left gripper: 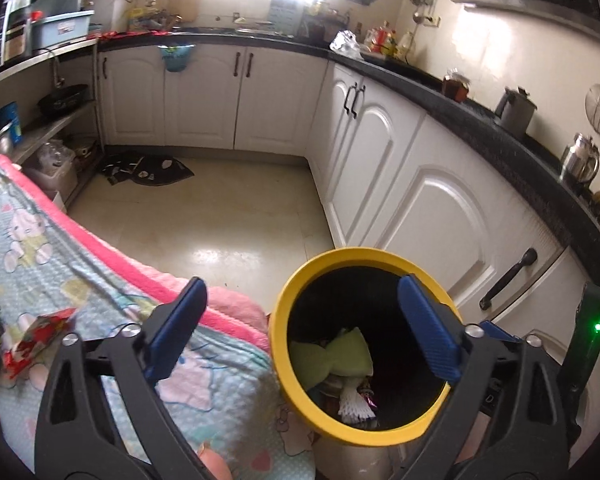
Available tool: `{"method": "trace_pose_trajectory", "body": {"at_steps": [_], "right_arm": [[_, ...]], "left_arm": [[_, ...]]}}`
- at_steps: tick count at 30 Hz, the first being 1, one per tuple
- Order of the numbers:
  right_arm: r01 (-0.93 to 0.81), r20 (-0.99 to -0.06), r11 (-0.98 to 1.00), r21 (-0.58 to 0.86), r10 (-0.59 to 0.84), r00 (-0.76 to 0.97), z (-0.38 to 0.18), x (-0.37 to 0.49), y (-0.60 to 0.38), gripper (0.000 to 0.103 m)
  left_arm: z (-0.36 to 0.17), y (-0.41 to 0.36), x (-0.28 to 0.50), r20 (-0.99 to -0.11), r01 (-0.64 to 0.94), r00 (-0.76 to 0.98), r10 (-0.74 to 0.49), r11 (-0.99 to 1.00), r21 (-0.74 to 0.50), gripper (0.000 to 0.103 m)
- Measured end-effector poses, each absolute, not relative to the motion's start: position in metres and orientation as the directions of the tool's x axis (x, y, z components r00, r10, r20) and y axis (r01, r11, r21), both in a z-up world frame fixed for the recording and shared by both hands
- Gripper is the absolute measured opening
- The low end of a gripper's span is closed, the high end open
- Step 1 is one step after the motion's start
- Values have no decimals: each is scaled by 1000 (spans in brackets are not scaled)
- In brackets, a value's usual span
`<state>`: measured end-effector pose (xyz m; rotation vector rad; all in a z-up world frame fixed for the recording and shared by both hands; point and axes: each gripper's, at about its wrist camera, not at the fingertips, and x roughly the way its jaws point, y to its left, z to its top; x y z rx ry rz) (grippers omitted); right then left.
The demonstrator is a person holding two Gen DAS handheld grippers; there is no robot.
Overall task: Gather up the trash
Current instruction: 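Move both open tools back over the red can and candy bars on the bed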
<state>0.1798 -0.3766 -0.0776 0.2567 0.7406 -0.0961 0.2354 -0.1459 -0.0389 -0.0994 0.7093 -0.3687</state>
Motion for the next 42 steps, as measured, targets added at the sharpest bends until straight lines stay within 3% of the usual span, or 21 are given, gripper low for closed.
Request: {"method": "trace_pose_trajectory", "body": {"at_steps": [42], "right_arm": [[-81, -537, 976, 204, 180, 824, 2, 138, -284, 84]], "left_arm": [[19, -4, 139, -492, 58, 849, -192, 960, -274, 92]]}}
